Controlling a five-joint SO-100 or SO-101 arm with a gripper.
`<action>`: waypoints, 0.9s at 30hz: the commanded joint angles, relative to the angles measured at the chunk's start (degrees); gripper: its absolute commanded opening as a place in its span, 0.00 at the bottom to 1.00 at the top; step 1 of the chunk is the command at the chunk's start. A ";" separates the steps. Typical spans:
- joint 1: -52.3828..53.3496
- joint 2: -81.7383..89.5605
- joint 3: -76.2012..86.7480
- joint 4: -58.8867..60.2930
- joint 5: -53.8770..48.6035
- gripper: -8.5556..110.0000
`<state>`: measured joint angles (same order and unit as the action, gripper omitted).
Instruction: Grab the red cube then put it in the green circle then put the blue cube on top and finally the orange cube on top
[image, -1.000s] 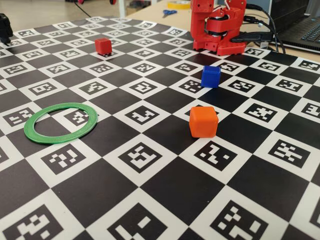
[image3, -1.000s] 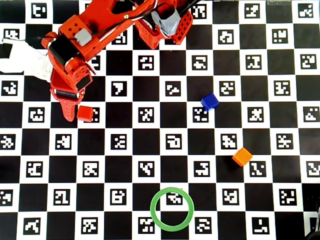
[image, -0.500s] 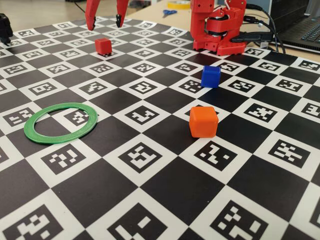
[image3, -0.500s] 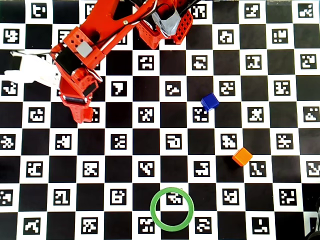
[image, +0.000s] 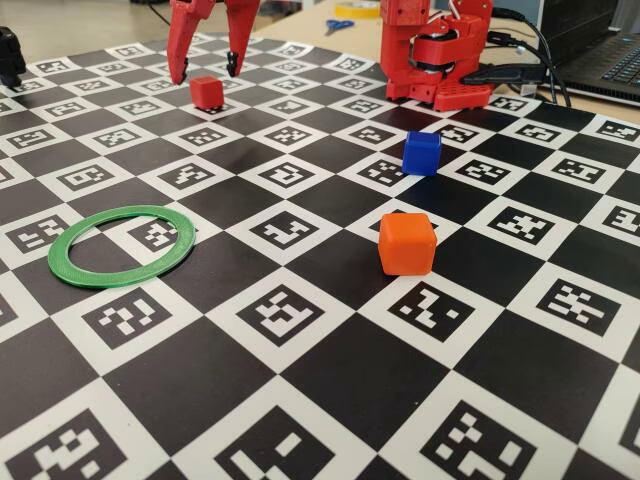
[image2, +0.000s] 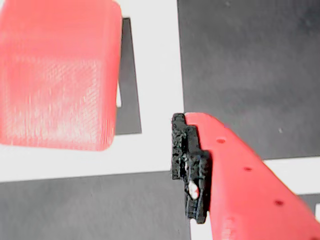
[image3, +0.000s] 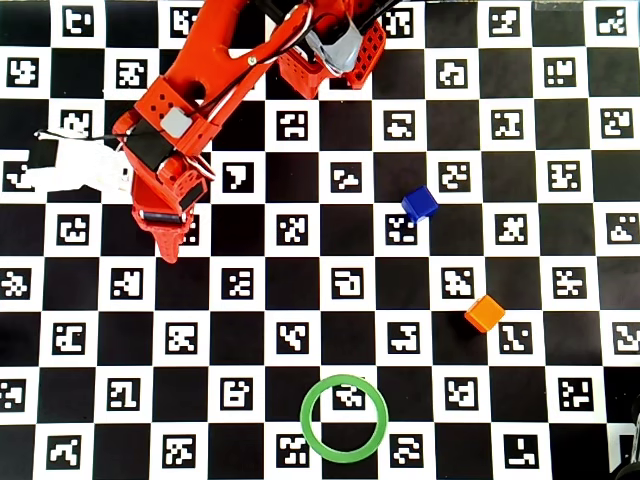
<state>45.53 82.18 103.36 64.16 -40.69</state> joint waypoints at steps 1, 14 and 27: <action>-0.44 0.62 -0.62 -1.76 0.09 0.42; -0.35 -2.37 -1.32 -5.62 0.18 0.42; -0.35 -3.25 -1.85 -6.59 0.35 0.35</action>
<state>45.53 77.70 103.36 58.18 -40.61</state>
